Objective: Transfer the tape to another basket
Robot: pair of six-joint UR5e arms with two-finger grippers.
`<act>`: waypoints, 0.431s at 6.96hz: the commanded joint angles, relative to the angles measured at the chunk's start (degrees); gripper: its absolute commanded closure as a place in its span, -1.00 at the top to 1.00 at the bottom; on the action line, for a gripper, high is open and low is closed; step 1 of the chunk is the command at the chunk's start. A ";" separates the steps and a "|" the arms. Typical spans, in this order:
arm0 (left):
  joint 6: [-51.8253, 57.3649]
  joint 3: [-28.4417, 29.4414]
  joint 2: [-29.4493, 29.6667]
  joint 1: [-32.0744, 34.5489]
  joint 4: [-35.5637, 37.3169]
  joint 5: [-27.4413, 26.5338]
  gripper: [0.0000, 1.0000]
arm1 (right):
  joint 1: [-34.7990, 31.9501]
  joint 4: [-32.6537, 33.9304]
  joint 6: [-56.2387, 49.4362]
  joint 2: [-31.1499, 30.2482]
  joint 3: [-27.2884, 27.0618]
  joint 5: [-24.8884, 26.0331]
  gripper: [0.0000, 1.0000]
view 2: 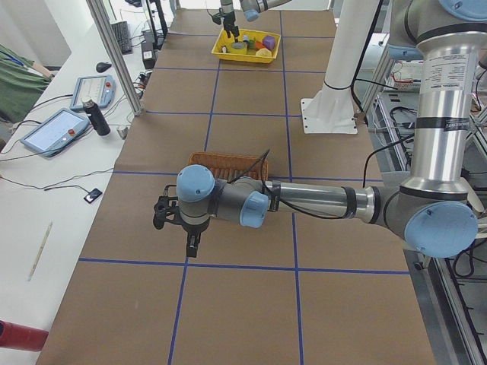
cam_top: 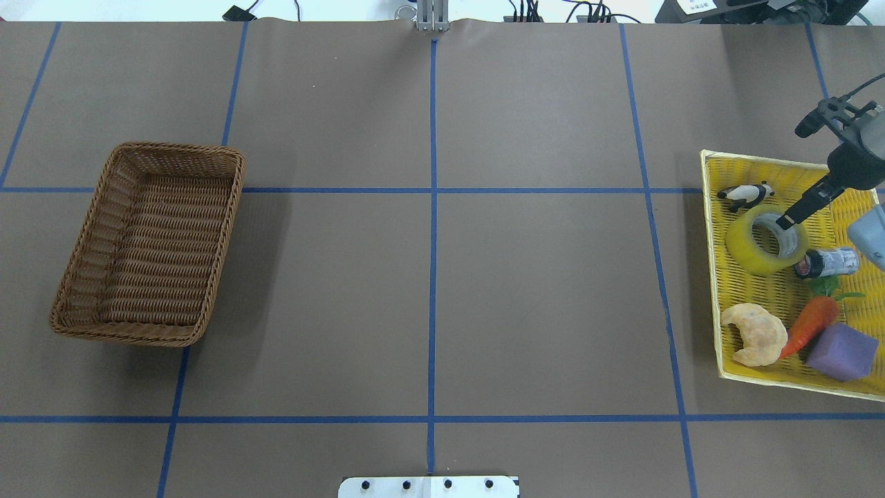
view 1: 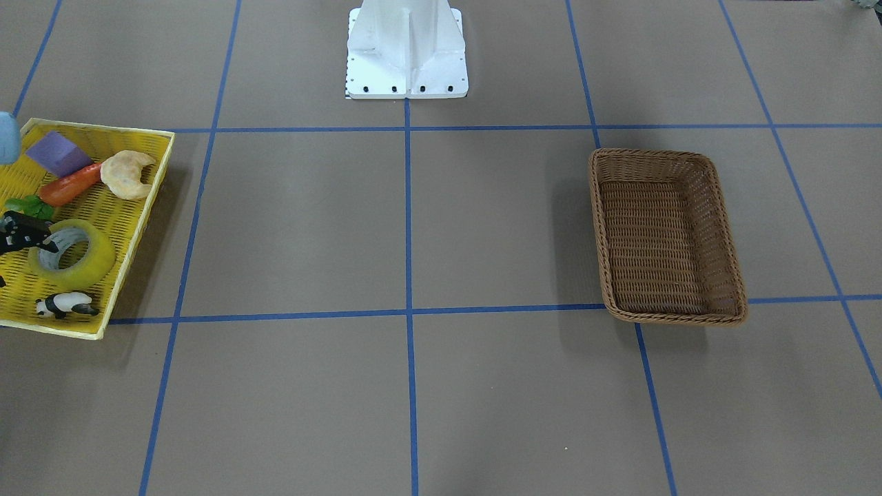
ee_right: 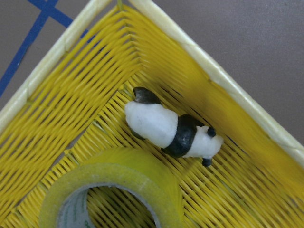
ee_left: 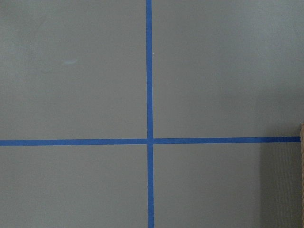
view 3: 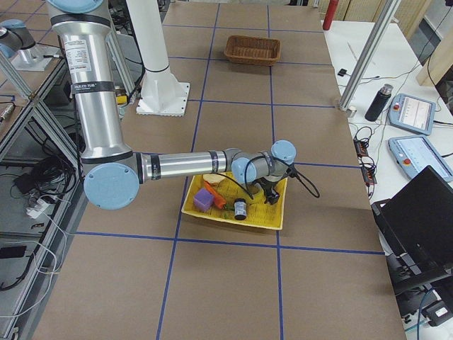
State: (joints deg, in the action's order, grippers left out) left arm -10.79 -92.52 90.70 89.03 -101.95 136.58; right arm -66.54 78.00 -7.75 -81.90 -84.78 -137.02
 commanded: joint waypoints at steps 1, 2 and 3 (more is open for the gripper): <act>0.06 0.15 0.09 0.00 0.00 0.00 0.96 | 1.75 0.39 0.02 0.16 0.93 0.09 0.94; 0.06 0.15 0.09 0.00 0.00 0.00 0.96 | 2.63 0.48 0.02 0.25 1.37 0.26 0.87; 0.06 0.23 0.18 0.00 0.00 0.00 0.96 | 2.64 0.40 0.02 0.25 1.64 1.05 0.62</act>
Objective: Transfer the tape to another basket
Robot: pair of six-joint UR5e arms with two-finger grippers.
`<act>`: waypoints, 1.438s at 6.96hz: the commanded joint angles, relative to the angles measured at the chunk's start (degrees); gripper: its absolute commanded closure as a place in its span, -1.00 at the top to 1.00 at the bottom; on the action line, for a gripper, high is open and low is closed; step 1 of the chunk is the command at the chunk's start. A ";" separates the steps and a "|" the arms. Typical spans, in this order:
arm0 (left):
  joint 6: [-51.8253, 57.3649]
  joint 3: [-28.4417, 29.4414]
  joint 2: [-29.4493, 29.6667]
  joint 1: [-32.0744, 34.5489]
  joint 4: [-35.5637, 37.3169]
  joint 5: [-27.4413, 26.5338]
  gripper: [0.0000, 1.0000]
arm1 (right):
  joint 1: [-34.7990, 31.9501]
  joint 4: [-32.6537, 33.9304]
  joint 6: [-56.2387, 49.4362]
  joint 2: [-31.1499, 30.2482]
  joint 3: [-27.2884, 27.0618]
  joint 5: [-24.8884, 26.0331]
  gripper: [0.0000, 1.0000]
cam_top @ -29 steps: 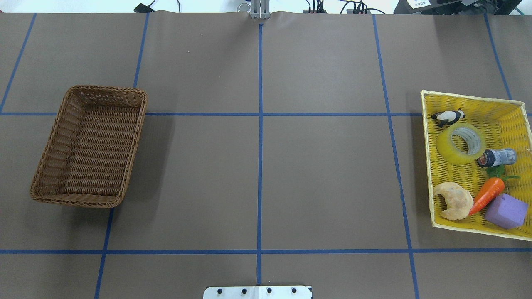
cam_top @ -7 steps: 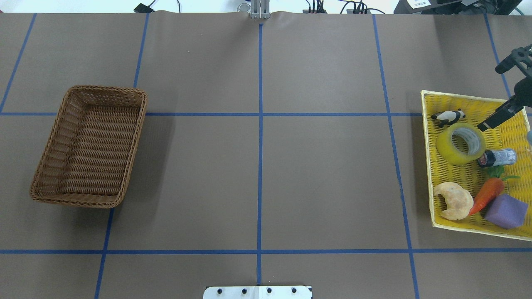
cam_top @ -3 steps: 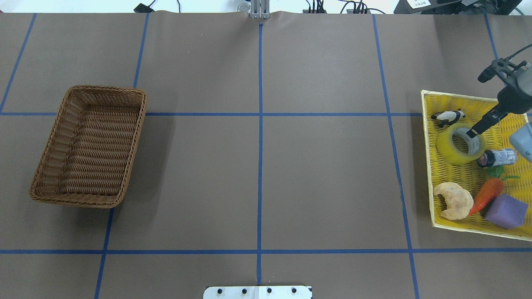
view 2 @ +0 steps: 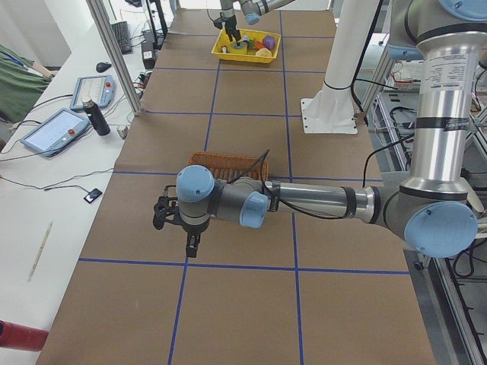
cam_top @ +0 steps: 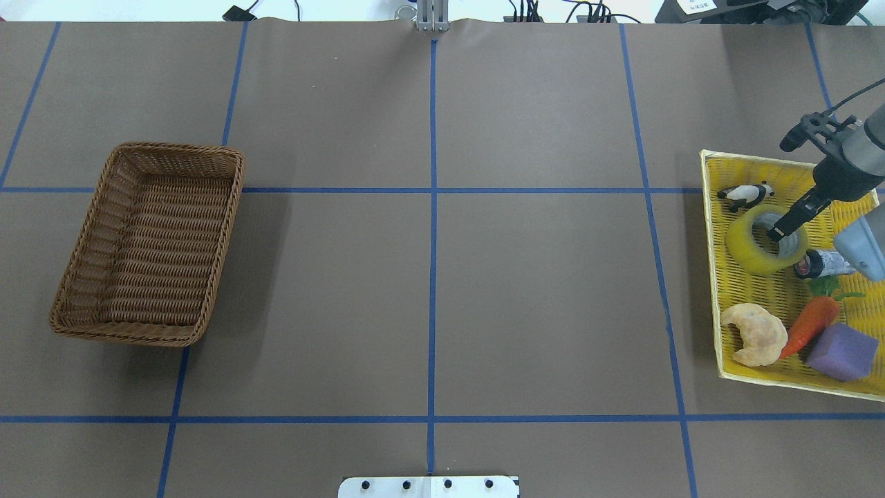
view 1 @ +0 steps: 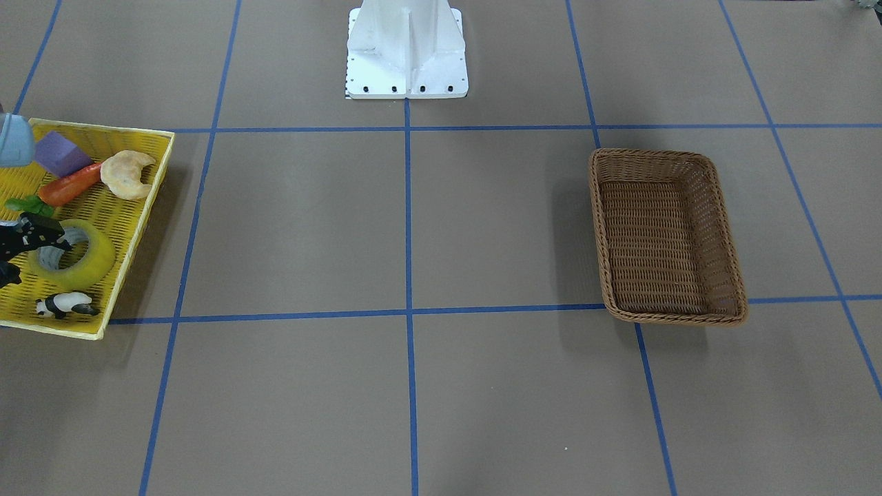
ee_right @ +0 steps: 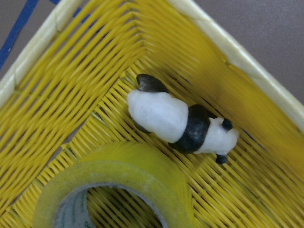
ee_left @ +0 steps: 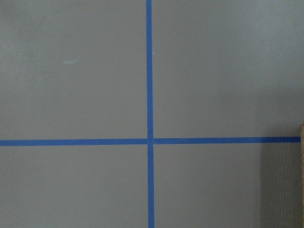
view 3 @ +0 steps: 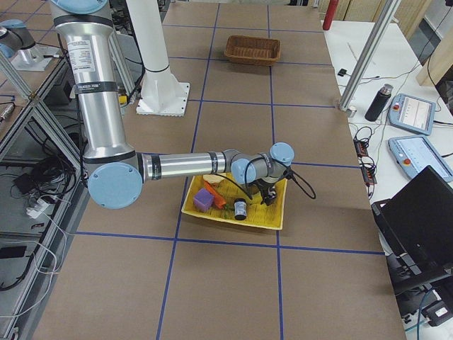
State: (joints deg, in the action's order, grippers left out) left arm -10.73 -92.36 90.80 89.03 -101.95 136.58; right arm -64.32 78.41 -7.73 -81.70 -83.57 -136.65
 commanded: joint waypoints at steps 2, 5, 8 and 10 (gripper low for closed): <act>0.00 0.43 0.34 0.00 0.09 0.00 0.96 | 0.33 -0.27 -0.44 0.05 0.34 0.69 -0.82; -0.17 0.35 0.43 0.00 0.00 0.09 0.96 | -1.94 -0.54 -0.88 0.05 -2.02 2.44 -1.00; -0.26 0.08 1.04 0.00 0.00 0.09 0.96 | -7.12 0.16 0.17 1.36 -6.85 -5.86 -1.00; -2.00 0.25 1.74 0.00 -0.09 0.09 0.96 | -7.93 -0.88 10.11 5.12 -8.09 -10.99 -1.00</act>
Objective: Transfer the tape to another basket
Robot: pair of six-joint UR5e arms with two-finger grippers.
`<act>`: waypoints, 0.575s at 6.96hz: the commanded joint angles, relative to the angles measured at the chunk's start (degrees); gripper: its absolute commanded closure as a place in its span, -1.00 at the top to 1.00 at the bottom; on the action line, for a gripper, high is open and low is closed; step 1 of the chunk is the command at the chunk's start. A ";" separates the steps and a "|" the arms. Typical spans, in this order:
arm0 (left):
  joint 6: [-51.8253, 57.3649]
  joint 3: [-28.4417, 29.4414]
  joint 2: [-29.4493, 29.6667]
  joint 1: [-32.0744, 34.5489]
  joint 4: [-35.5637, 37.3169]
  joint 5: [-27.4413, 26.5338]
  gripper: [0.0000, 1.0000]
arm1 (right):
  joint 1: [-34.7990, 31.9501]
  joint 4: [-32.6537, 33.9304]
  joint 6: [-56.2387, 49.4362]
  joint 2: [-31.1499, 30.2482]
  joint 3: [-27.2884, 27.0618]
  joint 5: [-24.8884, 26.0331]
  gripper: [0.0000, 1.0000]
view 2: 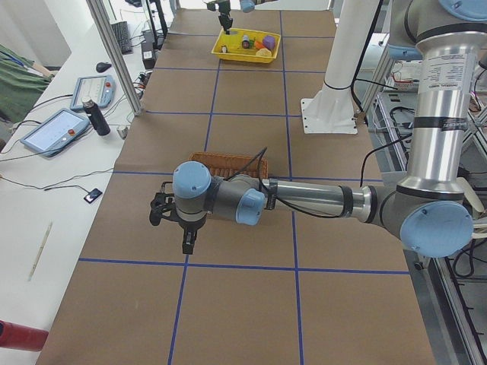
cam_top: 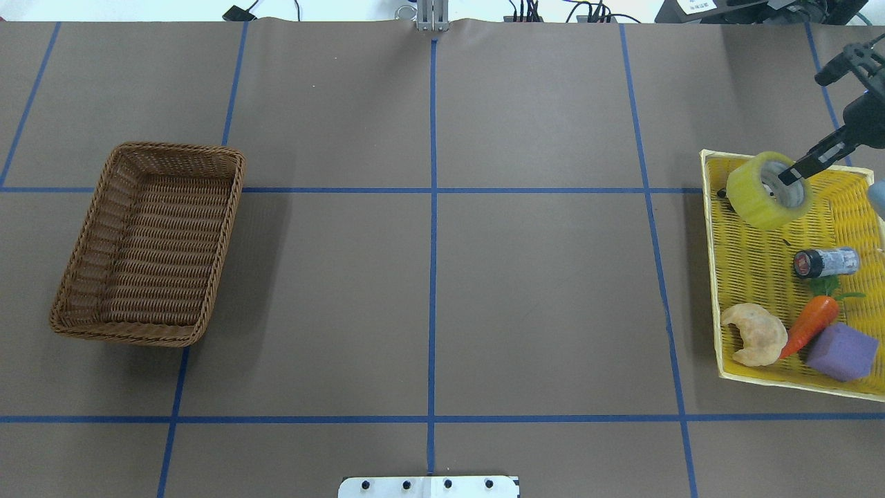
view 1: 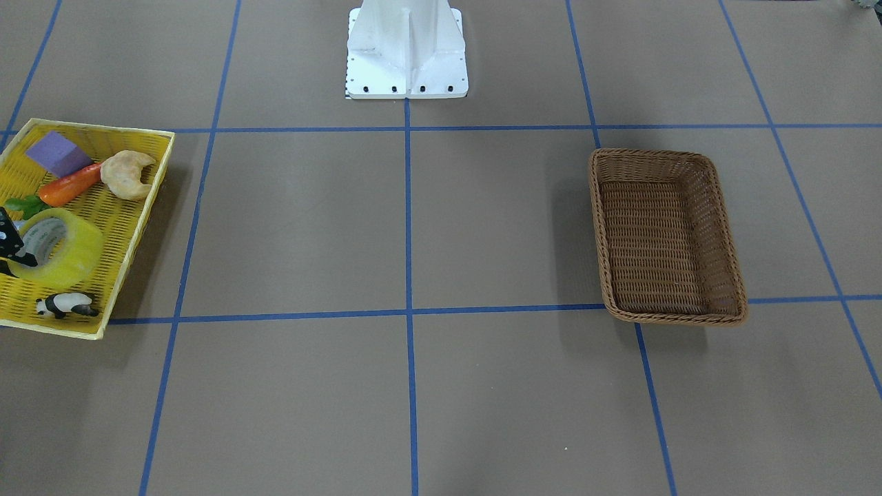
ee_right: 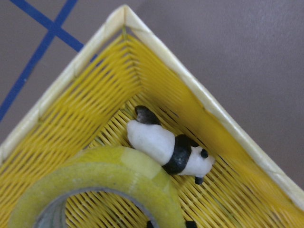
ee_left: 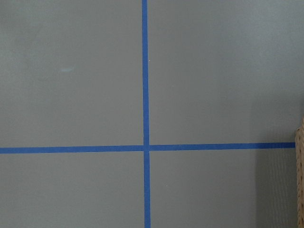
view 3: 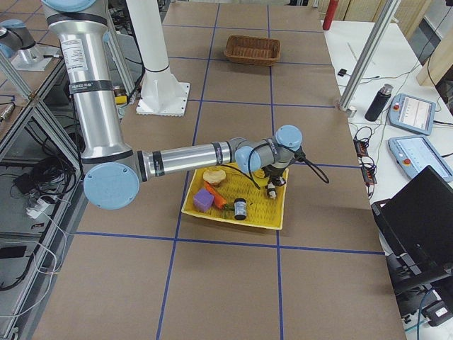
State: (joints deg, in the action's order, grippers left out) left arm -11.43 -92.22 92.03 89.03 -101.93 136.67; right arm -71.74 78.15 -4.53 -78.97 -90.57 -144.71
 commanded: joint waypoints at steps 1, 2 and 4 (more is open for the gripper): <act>-2.27 0.29 1.65 0.00 -0.11 0.00 0.96 | 0.10 -0.98 17.35 5.47 -3.28 -3.03 -1.00; -2.89 0.38 2.01 -0.43 -2.11 0.00 0.96 | 2.19 -1.94 25.28 8.19 -5.47 -3.03 -1.00; -8.82 6.93 3.58 -1.05 -17.69 -0.44 0.96 | 7.03 -14.37 39.79 9.27 -5.76 1.85 -1.00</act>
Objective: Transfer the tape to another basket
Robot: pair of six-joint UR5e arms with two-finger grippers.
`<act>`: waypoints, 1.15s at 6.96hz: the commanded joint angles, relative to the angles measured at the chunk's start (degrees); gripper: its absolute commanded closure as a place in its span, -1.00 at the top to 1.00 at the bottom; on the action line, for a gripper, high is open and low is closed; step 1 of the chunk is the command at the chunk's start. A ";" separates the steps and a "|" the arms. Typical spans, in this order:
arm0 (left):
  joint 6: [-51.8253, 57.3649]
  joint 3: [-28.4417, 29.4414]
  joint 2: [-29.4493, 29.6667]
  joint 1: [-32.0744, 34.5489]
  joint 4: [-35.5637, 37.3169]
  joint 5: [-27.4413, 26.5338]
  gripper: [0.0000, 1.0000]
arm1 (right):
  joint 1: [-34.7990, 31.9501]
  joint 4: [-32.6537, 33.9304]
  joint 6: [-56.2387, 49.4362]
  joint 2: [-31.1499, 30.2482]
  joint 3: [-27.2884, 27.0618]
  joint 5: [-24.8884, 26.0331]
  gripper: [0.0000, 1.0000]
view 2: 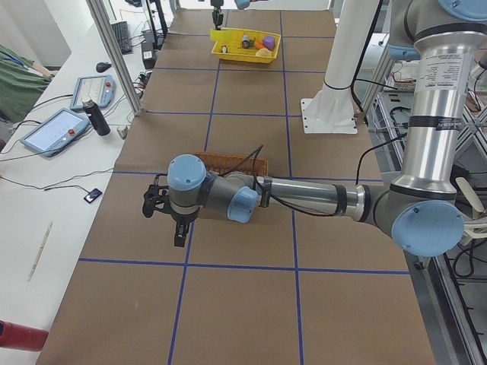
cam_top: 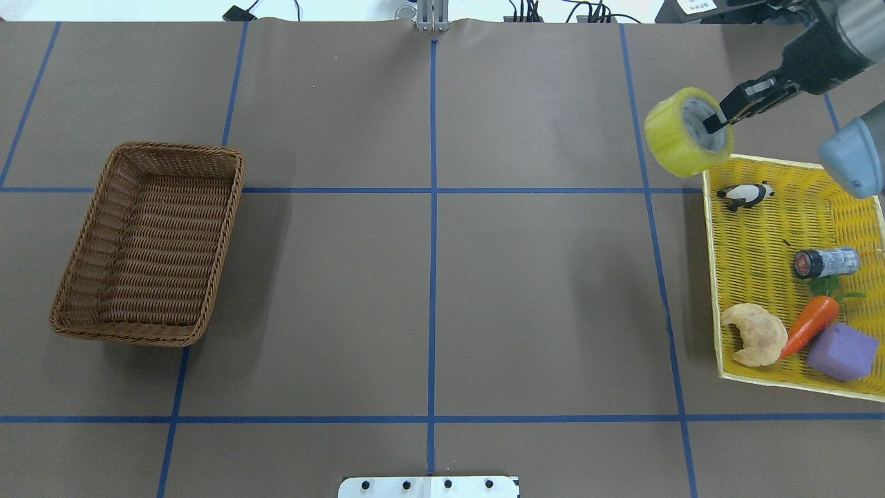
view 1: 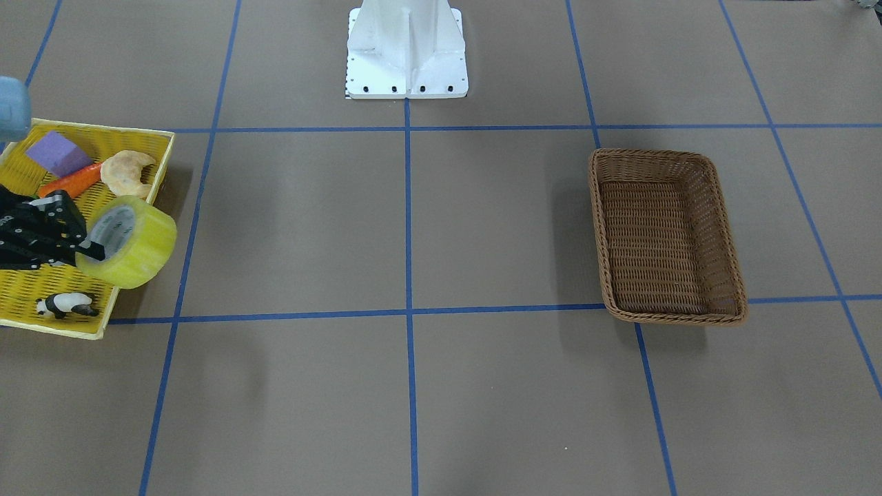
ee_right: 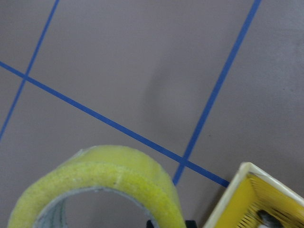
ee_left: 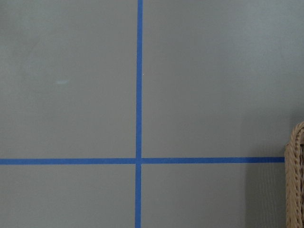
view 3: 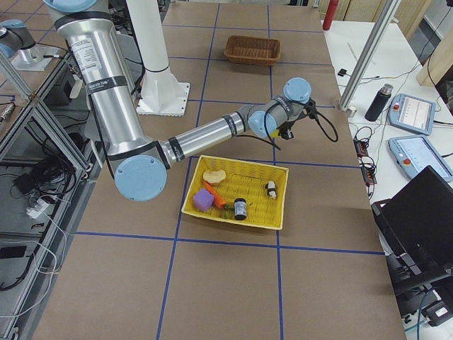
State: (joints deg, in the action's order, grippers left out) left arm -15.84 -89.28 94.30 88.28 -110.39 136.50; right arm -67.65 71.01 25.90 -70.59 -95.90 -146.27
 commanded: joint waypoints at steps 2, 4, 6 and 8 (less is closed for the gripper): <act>-11.29 8.41 3.07 -1.79 -22.36 -0.62 0.96 | 11.96 -21.97 27.96 0.89 -1.22 16.99 -1.00; -16.64 8.34 3.43 -1.79 -32.11 -3.95 0.96 | 22.51 -35.61 43.99 0.89 -0.87 31.33 -1.00; -28.39 8.16 3.52 -3.02 -43.01 -5.27 0.96 | 30.53 -43.64 53.24 0.89 -1.30 44.52 -1.00; -51.09 8.07 3.61 -13.42 -60.46 -14.97 0.96 | 35.20 -49.37 59.50 0.98 -1.48 52.19 -1.00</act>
State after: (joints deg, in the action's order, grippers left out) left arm -53.11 -81.13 97.83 81.05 -160.45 127.61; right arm -35.45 24.85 81.65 -69.68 -97.15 -99.15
